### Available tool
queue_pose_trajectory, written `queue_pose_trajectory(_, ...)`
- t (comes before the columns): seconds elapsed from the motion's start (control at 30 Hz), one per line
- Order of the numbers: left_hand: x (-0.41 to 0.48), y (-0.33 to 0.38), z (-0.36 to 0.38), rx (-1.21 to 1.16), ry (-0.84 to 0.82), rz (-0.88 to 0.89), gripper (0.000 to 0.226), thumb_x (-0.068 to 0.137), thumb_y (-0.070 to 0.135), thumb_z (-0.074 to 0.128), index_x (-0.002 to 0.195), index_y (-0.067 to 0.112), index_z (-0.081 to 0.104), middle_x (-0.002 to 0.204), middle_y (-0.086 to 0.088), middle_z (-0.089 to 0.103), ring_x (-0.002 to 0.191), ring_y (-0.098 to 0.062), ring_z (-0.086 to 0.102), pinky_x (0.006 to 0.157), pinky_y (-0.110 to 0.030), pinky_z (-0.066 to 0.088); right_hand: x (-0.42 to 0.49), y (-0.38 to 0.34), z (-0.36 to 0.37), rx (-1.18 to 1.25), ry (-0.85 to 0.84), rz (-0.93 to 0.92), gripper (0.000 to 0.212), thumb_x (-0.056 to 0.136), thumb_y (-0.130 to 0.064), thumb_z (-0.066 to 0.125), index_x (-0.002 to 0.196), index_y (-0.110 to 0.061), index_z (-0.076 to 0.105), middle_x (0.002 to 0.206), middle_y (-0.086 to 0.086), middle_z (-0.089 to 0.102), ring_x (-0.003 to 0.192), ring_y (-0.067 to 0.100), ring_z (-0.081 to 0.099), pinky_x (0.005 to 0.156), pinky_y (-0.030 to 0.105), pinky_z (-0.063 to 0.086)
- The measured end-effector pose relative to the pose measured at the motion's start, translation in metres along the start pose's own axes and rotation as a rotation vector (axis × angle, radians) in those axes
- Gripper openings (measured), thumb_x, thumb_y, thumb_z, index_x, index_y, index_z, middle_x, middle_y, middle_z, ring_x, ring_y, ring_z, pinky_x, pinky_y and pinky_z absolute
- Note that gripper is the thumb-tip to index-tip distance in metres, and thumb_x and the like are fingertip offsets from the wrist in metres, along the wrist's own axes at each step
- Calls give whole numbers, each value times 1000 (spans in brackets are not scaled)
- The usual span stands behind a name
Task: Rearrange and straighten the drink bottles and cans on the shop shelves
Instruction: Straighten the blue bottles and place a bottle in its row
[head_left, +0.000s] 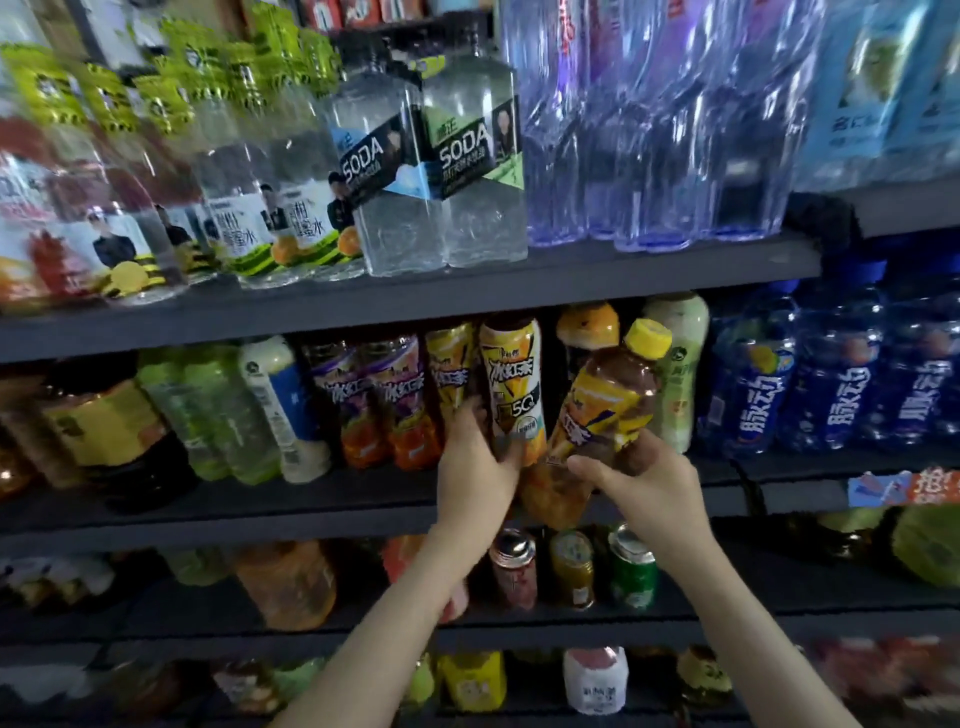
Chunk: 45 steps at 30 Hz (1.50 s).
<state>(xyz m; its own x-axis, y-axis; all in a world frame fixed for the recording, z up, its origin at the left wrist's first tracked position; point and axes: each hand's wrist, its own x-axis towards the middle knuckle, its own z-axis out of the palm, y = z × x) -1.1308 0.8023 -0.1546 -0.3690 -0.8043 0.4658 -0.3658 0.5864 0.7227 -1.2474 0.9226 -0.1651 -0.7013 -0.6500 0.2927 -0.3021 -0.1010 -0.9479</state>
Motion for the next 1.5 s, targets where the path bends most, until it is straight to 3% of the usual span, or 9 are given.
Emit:
queue_pose_trajectory(0.1,11,-4,15,-68,0,6,55,85,22,69,132,8,46,124,-7,57,112,-22,56,82,-22,43,-7,0,-1,20,147,22,22,71,-21,84,87,-26,70,81,-13,74,80,0,68,73,21,53)
queue_pose_trajectory(0.33,26,-1,40,-66,45,-67,65,84,16,67,138,2,35,129,-14,51,120,-28,48,96,-42,48,-13,-8,-20,-70,228,10,31,72,-14,82,98,-23,70,86,-11,73,79,-6,66,66,9,48)
queue_pose_trajectory(0.53,16,-9,30,-135,62,-31,58,86,21,65,136,5,40,127,-11,50,116,-24,52,90,-39,52,-11,-8,-18,-96,164,1,30,70,-14,84,95,-25,70,82,-13,74,77,-5,67,65,10,49)
queue_pose_trajectory(0.7,7,-31,-16,-48,203,-2,51,87,20,65,131,3,45,125,-10,52,116,-22,51,90,-22,42,-4,-14,6,-41,30,-4,32,69,-10,84,93,-25,69,75,-19,73,74,-7,66,62,7,49)
queue_pose_trajectory(0.93,-5,-98,-98,86,361,-182,48,90,19,62,134,11,44,126,-5,51,116,-19,51,88,-17,38,-2,-24,77,-41,-160,-35,35,70,-19,84,91,-37,63,80,-23,70,78,-11,64,68,12,47)
queue_pose_trajectory(1.2,25,-158,-151,69,325,-177,59,88,22,66,138,8,39,132,-6,48,122,-20,47,86,-12,31,-32,-31,179,-21,-89,-64,31,71,-20,83,94,-32,66,83,-25,71,84,-7,65,71,13,51)
queue_pose_trajectory(1.27,39,-164,-149,15,285,-176,66,87,21,67,142,4,34,139,-10,44,129,-21,42,98,-14,31,-36,-36,202,18,-30,-38,29,73,-20,83,92,-33,66,83,-24,72,84,-5,66,71,14,52)
queue_pose_trajectory(1.33,49,-172,-142,-41,266,-173,68,86,19,68,142,3,33,138,-14,46,129,-24,43,108,-33,37,-38,-40,218,34,21,-19,27,74,-20,82,90,-33,65,80,-24,71,83,-6,66,69,11,52)
queue_pose_trajectory(1.5,62,-173,-127,98,280,-103,73,81,26,74,137,-4,37,125,-20,47,117,-33,44,100,-39,40,-45,-46,234,28,115,-25,25,76,-19,80,98,-22,67,86,-18,71,81,-9,65,67,7,50)
